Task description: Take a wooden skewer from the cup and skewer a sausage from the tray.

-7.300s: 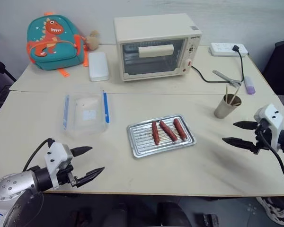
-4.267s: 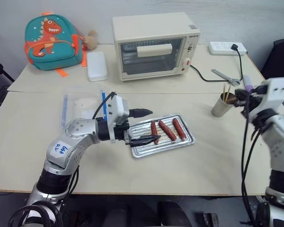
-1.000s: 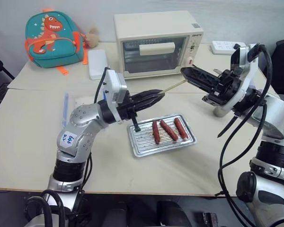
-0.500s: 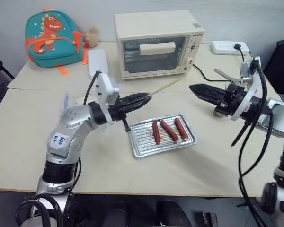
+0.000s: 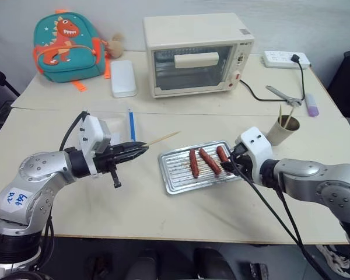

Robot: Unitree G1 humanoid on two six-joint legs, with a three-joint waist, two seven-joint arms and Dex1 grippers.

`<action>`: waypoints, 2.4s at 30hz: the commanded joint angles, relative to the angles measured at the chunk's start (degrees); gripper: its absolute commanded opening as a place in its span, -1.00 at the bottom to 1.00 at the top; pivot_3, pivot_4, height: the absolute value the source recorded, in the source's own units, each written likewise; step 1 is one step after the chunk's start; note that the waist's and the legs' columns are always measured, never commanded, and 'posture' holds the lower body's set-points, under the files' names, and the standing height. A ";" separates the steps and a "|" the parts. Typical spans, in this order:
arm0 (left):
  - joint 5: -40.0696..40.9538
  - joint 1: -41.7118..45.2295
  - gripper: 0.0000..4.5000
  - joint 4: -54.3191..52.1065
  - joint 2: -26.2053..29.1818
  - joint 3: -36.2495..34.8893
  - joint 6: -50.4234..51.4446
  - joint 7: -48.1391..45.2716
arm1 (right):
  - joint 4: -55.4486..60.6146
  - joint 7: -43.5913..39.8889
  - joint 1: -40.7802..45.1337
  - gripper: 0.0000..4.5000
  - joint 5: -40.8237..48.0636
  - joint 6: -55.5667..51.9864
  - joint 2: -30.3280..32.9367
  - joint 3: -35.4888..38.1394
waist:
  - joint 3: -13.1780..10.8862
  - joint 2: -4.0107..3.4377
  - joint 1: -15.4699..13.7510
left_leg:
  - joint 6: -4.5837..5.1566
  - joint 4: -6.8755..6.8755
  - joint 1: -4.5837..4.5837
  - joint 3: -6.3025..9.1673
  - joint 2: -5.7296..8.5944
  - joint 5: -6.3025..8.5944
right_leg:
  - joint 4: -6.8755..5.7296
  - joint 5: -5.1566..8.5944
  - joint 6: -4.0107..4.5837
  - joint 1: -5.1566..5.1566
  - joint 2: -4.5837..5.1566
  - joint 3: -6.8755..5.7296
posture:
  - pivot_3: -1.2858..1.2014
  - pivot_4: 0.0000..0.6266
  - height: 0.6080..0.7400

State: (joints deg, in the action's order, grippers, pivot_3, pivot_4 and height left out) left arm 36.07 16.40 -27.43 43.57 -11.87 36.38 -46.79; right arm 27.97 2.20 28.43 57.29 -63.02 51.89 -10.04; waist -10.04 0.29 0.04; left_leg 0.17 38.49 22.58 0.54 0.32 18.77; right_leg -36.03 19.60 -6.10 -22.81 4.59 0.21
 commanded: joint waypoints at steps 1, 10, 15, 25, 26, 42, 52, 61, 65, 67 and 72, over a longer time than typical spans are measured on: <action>1.88 0.16 -1.00 -3.03 0.89 -1.46 0.40 0.19 | -1.29 -3.47 1.17 -0.26 -8.01 3.01 -1.33 -0.77 | 0.00 0.00 0.01 | 0.00 -0.04 0.00 -0.01 0.01 0.00 | 0.03 0.00 0.00 0.00 0.01 0.00 | 0.03 -0.52 1.00; 2.40 0.72 -1.00 -4.71 0.43 -1.09 1.33 1.98 | -4.59 -5.56 1.66 -0.26 -17.96 1.17 -9.73 -0.72 | 0.00 0.00 0.28 | -0.18 -0.35 -0.15 -0.03 0.01 -0.11 | -0.04 0.00 0.00 -0.02 -0.06 -0.01 | 0.03 -0.52 1.00; 2.21 0.90 -1.00 -4.31 0.50 -1.02 1.03 2.05 | -4.30 -6.66 1.26 -0.26 -21.28 -0.44 -12.00 -0.15 | 0.00 0.00 0.22 | -0.19 -0.32 -0.17 -0.04 0.02 -0.12 | -0.12 0.00 0.01 -0.02 -0.05 0.00 | 0.03 -0.52 1.00; 2.13 1.77 -1.00 -3.82 0.08 -0.44 0.80 2.46 | -3.71 -9.08 -1.46 -0.26 -26.88 -2.32 -13.41 0.44 | 0.00 0.00 0.26 | -0.19 -0.31 -0.20 -0.05 0.03 -0.12 | -0.41 0.00 0.01 -0.02 -0.07 0.01 | 0.03 -0.52 1.00; 2.10 1.85 -1.00 -3.81 0.01 -0.33 0.76 2.50 | -3.63 -9.34 -1.64 -0.26 -27.24 -2.39 -13.59 0.55 | 0.00 0.00 0.28 | -0.20 -0.31 -0.20 -0.06 0.03 -0.12 | -0.42 0.00 0.01 -0.02 -0.07 0.01 | 0.03 -0.52 1.00; 1.78 2.74 -1.00 -2.37 -0.08 0.10 -0.31 1.92 | -5.42 -13.59 -1.75 -0.50 -32.46 -2.14 -17.04 1.09 | 0.00 0.00 0.42 | -0.21 -0.30 -0.26 -0.11 0.03 -0.13 | -0.50 0.00 0.01 -0.02 -0.11 0.05 | 0.03 -0.52 1.00; 1.51 2.41 -1.00 -1.49 0.11 0.30 -1.28 1.07 | -4.85 -15.45 -1.94 -0.87 -34.27 -2.91 -18.00 2.07 | 0.00 0.00 0.55 | -0.23 -0.30 -0.29 -0.12 0.03 -0.14 | -0.54 0.00 0.01 -0.01 -0.12 0.06 | 0.03 -0.52 1.00; 0.77 2.90 -1.00 0.97 1.86 1.63 -2.68 -3.14 | -1.44 -38.50 6.06 -0.87 -27.27 -0.65 -2.73 4.79 | -0.03 -0.05 0.46 | -0.21 -0.28 -0.28 -0.18 0.06 -0.14 | -0.57 0.00 0.01 -0.05 -0.11 0.11 | 0.03 -0.52 1.00; 0.52 3.25 -1.00 2.28 4.06 3.00 -3.70 -7.95 | -2.90 -57.32 9.45 -0.87 -23.52 4.99 8.80 3.96 | -0.07 -0.06 0.31 | -0.15 -0.33 -0.29 -0.14 0.02 -0.11 | -0.48 0.01 0.02 -0.01 -0.15 0.05 | 0.03 -0.52 1.00; 0.26 3.55 -1.00 2.78 5.37 4.09 -4.54 -10.85 | -4.26 -66.11 12.19 -0.87 -21.41 6.39 12.68 3.66 | -0.09 -0.05 0.35 | -0.13 -0.35 -0.30 -0.18 0.04 -0.10 | -0.45 0.01 0.02 0.00 -0.14 0.08 | 0.03 -0.52 1.00; 0.07 5.90 -1.00 3.39 6.82 6.66 -5.61 -15.48 | -7.06 -79.07 18.57 -0.87 -21.16 8.76 16.36 0.49 | -0.10 -0.05 0.37 | -0.08 -0.29 -0.32 -0.23 0.03 -0.07 | -0.46 0.01 0.02 0.00 -0.10 0.12 | 0.03 -0.52 1.00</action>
State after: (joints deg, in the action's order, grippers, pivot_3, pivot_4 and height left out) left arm 36.13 20.94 -23.69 49.62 -5.46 31.99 -60.44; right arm 21.63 -72.47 44.84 35.85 -55.77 67.09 -8.79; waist -10.14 0.24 0.41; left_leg 0.09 38.21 22.26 0.32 0.34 18.70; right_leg -36.50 19.61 -6.07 -22.80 4.49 0.32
